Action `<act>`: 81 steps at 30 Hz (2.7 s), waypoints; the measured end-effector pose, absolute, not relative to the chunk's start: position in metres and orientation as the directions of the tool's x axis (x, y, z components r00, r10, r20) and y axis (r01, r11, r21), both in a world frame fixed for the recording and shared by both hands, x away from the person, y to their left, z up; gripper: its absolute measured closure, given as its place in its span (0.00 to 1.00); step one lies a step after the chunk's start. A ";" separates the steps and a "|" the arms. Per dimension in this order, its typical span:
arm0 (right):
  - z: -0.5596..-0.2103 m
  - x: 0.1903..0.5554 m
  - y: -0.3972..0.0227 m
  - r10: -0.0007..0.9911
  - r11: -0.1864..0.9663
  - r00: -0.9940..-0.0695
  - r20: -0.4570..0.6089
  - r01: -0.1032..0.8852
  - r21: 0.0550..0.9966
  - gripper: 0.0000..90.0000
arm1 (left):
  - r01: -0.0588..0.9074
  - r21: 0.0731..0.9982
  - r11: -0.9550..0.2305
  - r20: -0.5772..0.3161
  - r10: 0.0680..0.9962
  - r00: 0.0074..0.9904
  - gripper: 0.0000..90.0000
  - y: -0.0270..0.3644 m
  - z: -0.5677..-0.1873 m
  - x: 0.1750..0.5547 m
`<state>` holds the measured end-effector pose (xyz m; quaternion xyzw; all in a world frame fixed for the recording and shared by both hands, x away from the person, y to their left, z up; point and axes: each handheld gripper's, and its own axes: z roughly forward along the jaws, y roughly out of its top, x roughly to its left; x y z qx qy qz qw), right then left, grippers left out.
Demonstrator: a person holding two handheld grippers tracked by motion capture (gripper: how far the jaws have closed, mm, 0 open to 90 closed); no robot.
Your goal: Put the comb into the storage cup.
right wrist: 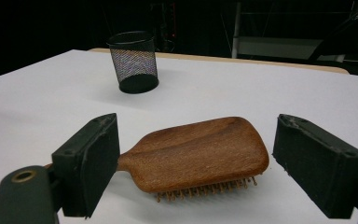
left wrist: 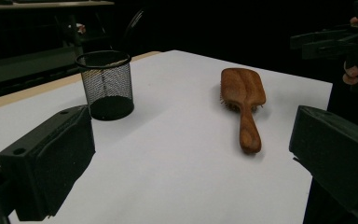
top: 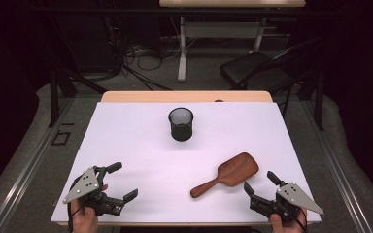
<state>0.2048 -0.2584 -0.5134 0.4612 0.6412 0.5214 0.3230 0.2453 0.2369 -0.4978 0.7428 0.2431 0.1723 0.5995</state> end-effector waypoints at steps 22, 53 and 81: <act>-0.521 0.221 -0.233 0.920 0.147 -0.392 0.007 0.361 0.921 0.00 | 0.162 0.971 -0.174 -0.032 0.580 0.814 0.00 0.241 -0.500 0.241; -0.497 0.257 -0.153 0.815 0.289 -0.580 0.004 0.413 0.864 0.48 | 0.169 0.972 -0.164 -0.042 0.586 0.810 0.00 0.242 -0.500 0.241; -0.530 0.288 -0.121 0.807 0.389 -0.588 0.049 0.592 0.706 1.00 | 0.180 0.970 -0.166 -0.052 0.580 0.813 0.00 0.242 -0.501 0.242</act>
